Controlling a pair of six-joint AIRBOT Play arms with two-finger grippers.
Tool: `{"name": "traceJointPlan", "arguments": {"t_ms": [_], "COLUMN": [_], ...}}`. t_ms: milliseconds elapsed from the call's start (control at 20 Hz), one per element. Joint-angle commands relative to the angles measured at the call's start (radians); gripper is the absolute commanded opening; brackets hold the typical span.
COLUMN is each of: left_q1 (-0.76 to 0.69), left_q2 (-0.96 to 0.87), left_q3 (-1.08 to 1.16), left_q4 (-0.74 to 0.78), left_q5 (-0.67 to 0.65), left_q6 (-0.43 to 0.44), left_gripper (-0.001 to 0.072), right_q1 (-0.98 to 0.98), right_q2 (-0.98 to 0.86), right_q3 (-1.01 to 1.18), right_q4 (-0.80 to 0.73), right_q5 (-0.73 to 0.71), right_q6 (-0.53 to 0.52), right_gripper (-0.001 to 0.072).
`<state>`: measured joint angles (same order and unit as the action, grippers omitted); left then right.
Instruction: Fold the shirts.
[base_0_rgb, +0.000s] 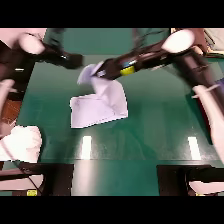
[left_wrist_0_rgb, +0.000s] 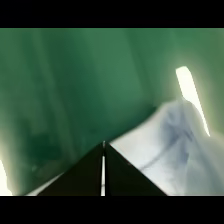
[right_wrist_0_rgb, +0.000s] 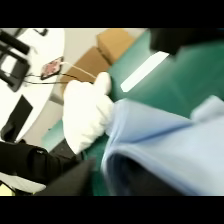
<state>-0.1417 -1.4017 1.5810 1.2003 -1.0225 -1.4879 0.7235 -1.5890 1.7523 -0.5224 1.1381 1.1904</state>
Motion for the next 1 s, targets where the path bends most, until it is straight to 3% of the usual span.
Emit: {"name": "traceJointPlan", "arguments": {"t_ms": [0, 100, 250, 500, 550, 650, 950], "left_q1": [0.161, 0.201, 0.197, 0.198, 0.198, 0.198, 0.198], "left_q2": [0.173, 0.215, 0.222, 0.222, 0.221, 0.221, 0.221], "left_q3": [0.0, 0.0, 0.0, -0.004, -0.006, -0.019, -0.1], "left_q4": [0.087, 0.087, 0.077, 0.022, 0.017, -0.006, -0.124], "left_q5": [-0.035, -0.05, -0.087, -0.1, -0.103, -0.093, -0.07], "left_q6": [0.003, 0.003, 0.003, 0.004, 0.004, 0.004, 0.056], "left_gripper": [0.0028, 0.0028, 0.0028, 0.0027, 0.0027, 0.0027, 0.0027], "right_q1": [0.152, 0.151, 0.061, -0.232, -0.294, -0.407, -0.437], "right_q2": [-0.131, -0.19, -0.197, -0.073, -0.052, -0.036, -0.142], "right_q3": [0.022, 0.084, 0.114, -0.182, -0.253, -0.373, -0.473], "right_q4": [0.075, 0.036, -0.19, -0.349, -0.354, -0.323, -0.146], "right_q5": [-0.123, -0.006, 0.14, 0.18, 0.163, 0.125, 0.075], "right_q6": [-0.099, -0.098, 0.023, 0.096, 0.112, 0.146, 0.116], "right_gripper": [0.049, 0.0522, 0.051, 0.051, 0.0515, 0.0689, 0.0674]}}
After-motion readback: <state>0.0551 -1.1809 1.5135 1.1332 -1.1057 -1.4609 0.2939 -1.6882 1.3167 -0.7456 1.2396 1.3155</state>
